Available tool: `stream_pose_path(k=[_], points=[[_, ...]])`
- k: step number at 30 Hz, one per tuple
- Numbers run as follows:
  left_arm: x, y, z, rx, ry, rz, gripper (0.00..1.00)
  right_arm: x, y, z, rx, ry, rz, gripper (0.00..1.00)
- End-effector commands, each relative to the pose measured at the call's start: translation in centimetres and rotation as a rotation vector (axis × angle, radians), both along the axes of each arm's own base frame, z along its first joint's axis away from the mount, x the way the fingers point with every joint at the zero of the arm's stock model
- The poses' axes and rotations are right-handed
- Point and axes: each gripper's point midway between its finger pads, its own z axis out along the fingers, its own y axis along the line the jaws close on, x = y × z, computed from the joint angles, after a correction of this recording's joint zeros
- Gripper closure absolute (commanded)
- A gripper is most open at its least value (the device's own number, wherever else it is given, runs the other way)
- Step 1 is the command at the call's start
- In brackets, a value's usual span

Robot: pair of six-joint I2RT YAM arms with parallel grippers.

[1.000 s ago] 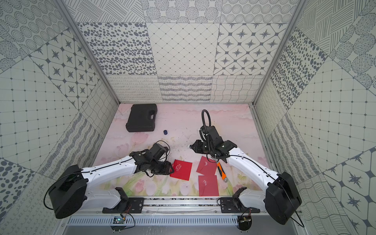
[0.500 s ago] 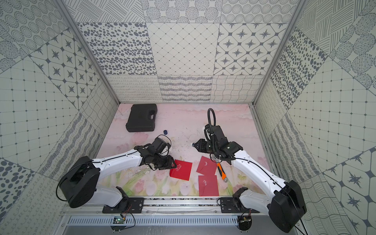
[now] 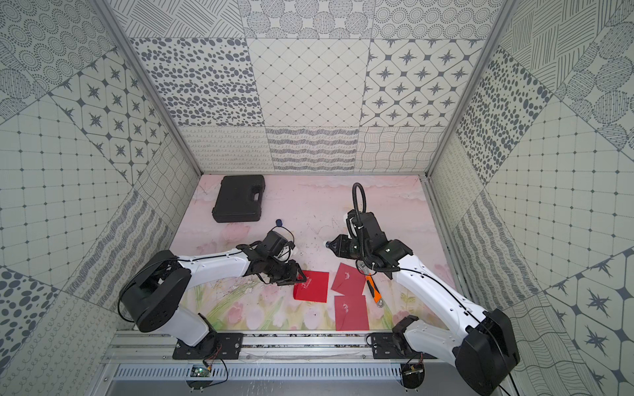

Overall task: Seal the envelope with a glue stick
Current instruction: Seal the envelope at the center of the board.

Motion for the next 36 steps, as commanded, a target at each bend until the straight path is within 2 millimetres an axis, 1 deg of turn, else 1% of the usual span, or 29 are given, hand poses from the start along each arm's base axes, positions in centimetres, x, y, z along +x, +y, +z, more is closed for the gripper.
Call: stream_pose_path(k=[1,4,6,13,17,20,23,30,36], points=[[0.2,-1.8,0.3,-0.106,0.023,-0.008,0.53,-0.1,-0.2,0.9,0.022,-0.027,-0.003,1.0],[0.0,-1.8,-0.4,-0.101,0.042,-0.006,0.51,-0.2,-0.3,1.0,0.022,-0.028,-0.005,1.0],[0.0,-1.6,-0.4,-0.089,0.038,0.001,0.51,-0.3,-0.4,0.9,0.019,-0.025,-0.007,1.0],[-0.3,0.3,1.1,-0.01,-0.006,0.013,0.5,-0.3,-0.5,0.9,0.011,-0.027,-0.01,1.0],[-0.8,0.5,2.2,-0.027,-0.012,0.015,0.51,-0.2,-0.4,1.1,0.014,-0.03,-0.009,1.0],[-1.0,-0.2,2.7,-0.059,-0.006,0.006,0.51,-0.1,-0.4,1.1,0.014,-0.03,-0.007,1.0],[-1.0,-1.1,2.8,-0.085,0.002,-0.006,0.52,-0.1,-0.3,1.2,0.016,-0.032,-0.006,1.0],[-0.6,-3.0,2.6,-0.121,0.01,-0.023,0.53,-0.3,-0.5,1.2,0.012,-0.032,-0.006,1.0],[-0.1,-4.1,2.2,-0.136,0.013,-0.031,0.53,-0.3,-0.4,1.0,0.012,-0.023,-0.004,1.0]])
